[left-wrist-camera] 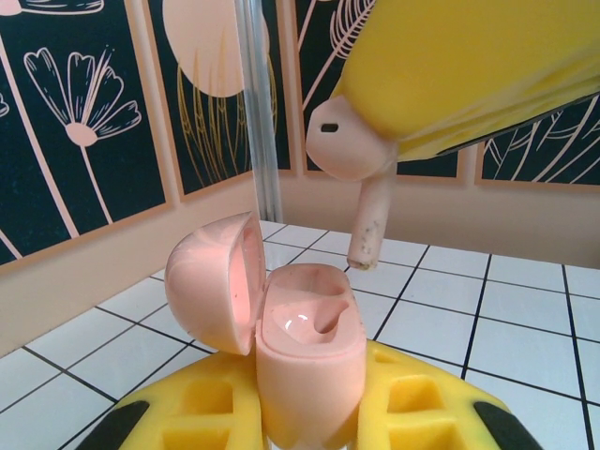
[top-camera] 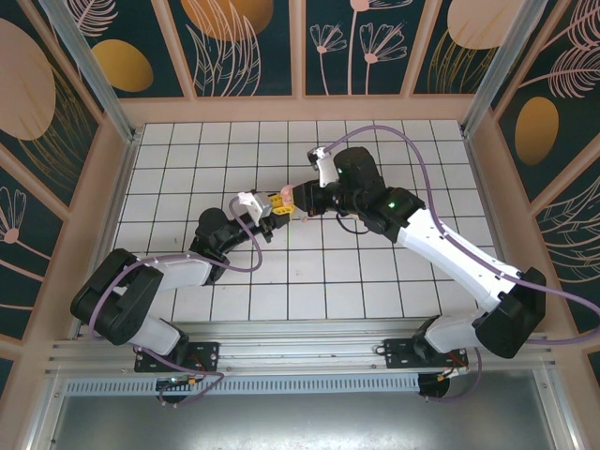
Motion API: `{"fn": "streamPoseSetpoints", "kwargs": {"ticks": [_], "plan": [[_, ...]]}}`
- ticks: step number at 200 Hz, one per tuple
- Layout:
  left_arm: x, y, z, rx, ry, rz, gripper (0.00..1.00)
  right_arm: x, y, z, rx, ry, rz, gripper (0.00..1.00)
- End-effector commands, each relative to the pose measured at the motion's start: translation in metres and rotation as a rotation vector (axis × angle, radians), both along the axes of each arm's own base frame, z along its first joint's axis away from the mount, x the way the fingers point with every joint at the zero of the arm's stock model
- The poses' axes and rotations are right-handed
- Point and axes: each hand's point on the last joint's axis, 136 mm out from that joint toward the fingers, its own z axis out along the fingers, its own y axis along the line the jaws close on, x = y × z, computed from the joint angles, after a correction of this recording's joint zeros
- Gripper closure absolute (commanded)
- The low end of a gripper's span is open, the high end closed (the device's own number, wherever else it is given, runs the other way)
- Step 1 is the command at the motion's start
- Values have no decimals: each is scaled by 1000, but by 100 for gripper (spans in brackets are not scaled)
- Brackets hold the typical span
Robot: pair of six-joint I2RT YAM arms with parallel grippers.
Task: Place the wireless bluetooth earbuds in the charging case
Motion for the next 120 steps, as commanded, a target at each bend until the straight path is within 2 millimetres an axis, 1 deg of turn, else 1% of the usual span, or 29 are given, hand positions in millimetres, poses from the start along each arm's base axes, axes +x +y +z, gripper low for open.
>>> {"fn": "streamPoseSetpoints", "kwargs": {"ticks": [1,67,99,120], "plan": [[-2,2,12,-14,-55,6,94,4,-5,10,34,-21,-49,84],[-4,1,15,-16,-71,-2,94,14,-11,-5,0,12,-103,84],[-4,1,16,-17,-72,-1,94,14,-9,-7,10,20,-97,83],[-5,2,18,-20,-76,-3,94,14,-8,-13,1,32,-98,84]]}}
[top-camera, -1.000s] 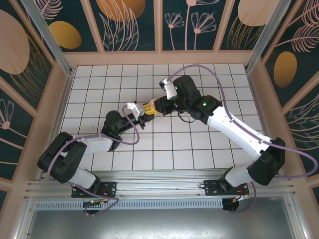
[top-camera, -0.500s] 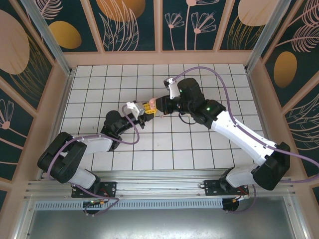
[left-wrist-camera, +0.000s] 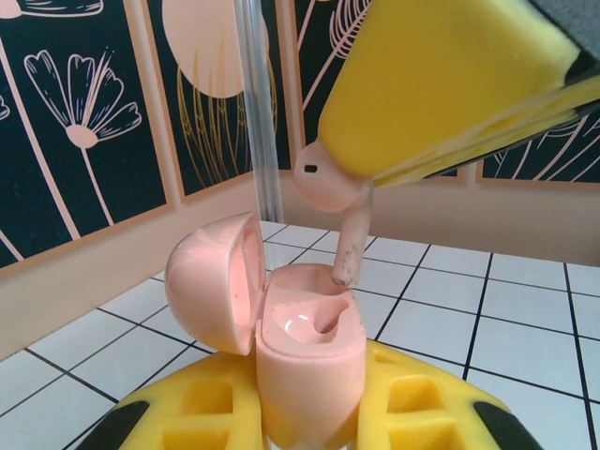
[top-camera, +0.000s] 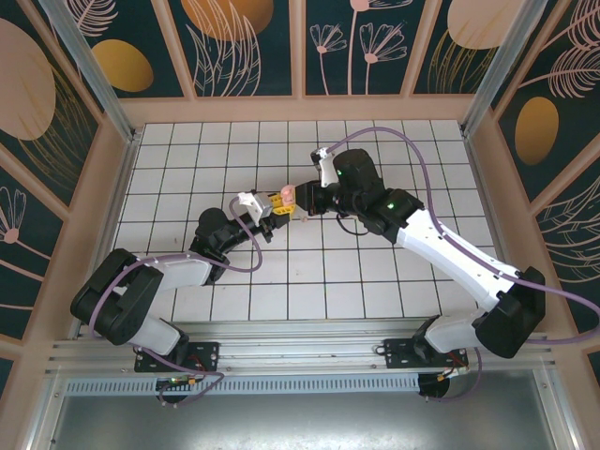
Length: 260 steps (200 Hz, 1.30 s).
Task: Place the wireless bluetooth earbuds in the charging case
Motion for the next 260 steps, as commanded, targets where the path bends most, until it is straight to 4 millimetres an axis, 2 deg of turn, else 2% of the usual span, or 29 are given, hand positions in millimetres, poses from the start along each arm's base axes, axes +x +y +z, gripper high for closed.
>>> {"fn": "streamPoseSetpoints", "kwargs": {"ticks": [1,39,84,165,260], "plan": [[-5,2,17,-24,-68,-2,94,7,-1,-3,8,-1,-27,84],[-6,2,20,-27,-77,-4,94,9,0,-7,9,7,-38,84],[-6,3,20,-27,-80,-2,94,14,-2,-3,31,2,-64,84],[-3,6,25,-31,-93,28,93,10,6,-18,35,85,-59,84],[-1,6,21,10,-125,48,93,-3,15,-19,59,153,-2,84]]}}
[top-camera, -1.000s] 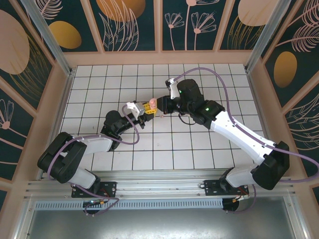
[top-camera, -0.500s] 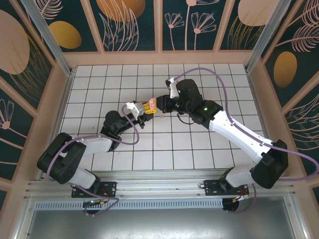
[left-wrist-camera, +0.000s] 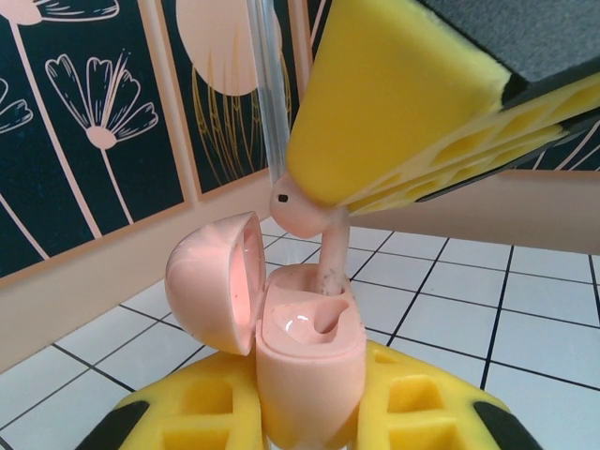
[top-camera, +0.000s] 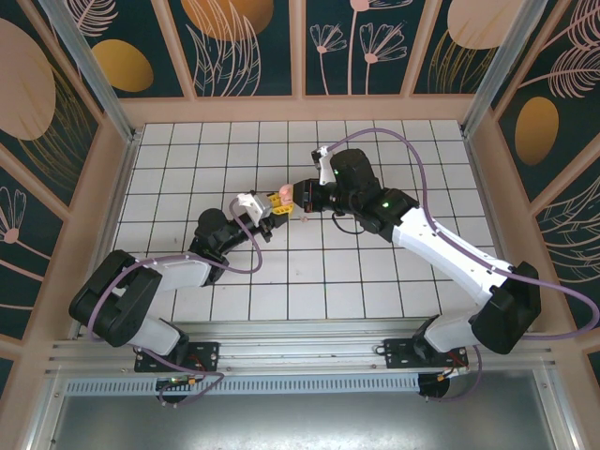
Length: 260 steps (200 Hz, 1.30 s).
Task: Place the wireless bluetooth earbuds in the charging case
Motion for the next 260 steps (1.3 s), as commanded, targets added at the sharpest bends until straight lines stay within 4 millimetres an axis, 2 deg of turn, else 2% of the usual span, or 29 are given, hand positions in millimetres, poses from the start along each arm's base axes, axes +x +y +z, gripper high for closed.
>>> {"fn": "streamPoseSetpoints", "kwargs": {"ticks": [1,41,91,132,170,211,260], "plan": [[-3,3,21,-10,-96,13,93,-9,7,-12,1,72,43,84],[-3,2,17,46,-141,18,93,-7,3,-18,-20,107,12,84],[-2,2,22,50,-162,26,93,3,-3,-22,7,155,-96,84],[-2,3,23,41,-158,29,93,5,0,-24,47,201,-146,84],[-2,3,23,40,-156,32,93,0,7,-24,56,214,-122,84],[-2,3,22,38,-153,31,93,-2,4,-24,41,226,-134,81],[-2,3,22,38,-150,30,94,1,5,-14,49,204,-135,73]]}}
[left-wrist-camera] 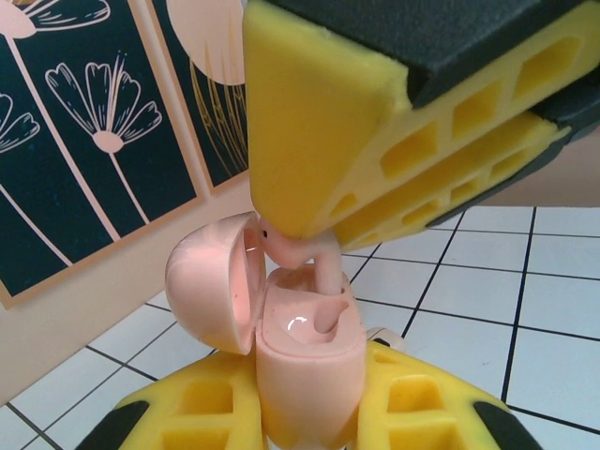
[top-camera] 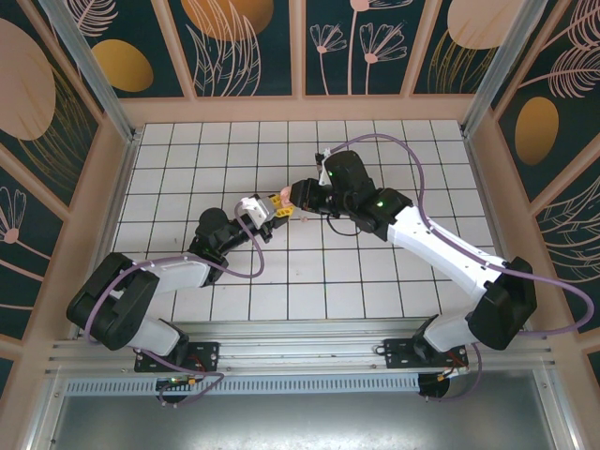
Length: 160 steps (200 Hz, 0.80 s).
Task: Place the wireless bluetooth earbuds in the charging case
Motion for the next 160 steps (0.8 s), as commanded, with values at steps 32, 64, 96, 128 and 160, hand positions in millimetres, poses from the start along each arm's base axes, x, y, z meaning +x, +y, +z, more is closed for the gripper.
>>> {"fn": "streamPoseSetpoints", "kwargs": {"ticks": [32,64,96,128,160], "plan": [[-4,2,27,-45,-75,0,94,1,0,8,-14,-7,-13,71],[-4,1,26,-45,-73,-2,94,2,-4,19,-12,-31,-28,66],[-4,1,26,-44,-70,-3,94,2,-6,33,4,-66,-25,60],[-4,1,25,-42,-69,-4,94,1,-6,38,6,-85,-8,53],[-5,0,27,-44,-73,-7,94,2,-8,27,-19,-63,-7,50]]}}
